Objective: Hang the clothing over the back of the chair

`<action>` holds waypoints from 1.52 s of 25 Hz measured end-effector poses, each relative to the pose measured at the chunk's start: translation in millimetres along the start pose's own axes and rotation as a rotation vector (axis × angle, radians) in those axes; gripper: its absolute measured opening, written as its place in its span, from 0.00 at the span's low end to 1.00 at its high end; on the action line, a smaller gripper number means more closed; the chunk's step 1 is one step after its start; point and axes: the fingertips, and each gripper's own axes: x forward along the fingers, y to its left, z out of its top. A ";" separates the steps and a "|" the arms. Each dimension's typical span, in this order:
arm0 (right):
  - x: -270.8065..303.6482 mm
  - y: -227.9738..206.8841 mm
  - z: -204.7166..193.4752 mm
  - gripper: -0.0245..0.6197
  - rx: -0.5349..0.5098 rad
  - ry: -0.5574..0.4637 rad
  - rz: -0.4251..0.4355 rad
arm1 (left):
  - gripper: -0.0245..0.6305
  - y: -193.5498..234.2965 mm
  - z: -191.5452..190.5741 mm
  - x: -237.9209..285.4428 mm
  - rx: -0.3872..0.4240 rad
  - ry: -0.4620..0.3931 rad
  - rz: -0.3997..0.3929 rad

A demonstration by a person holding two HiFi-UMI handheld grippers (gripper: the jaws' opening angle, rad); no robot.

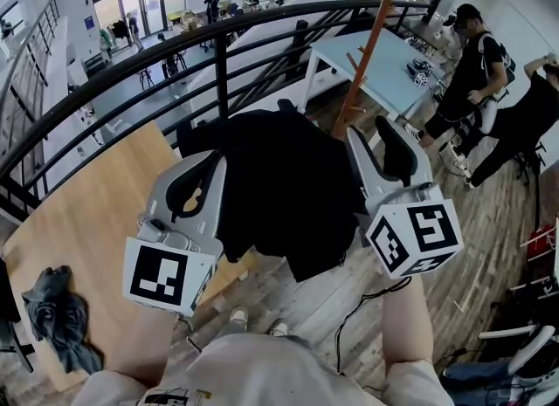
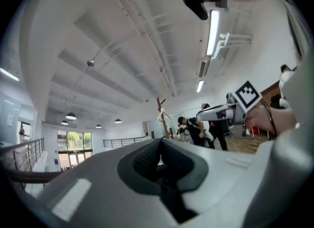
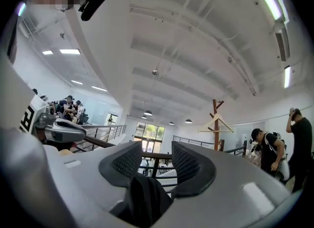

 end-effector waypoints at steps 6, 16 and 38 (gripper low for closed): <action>-35.4 2.4 18.1 0.26 0.015 -0.031 -0.013 | 0.04 -24.8 29.8 -21.1 0.096 -0.015 -0.009; -84.8 13.5 31.1 0.08 0.056 -0.099 -0.014 | 0.04 -48.4 40.3 -38.9 0.131 -0.032 -0.063; -120.4 49.9 -24.2 0.04 0.137 -0.037 0.058 | 0.04 -80.2 -26.2 -61.0 -0.020 0.098 -0.072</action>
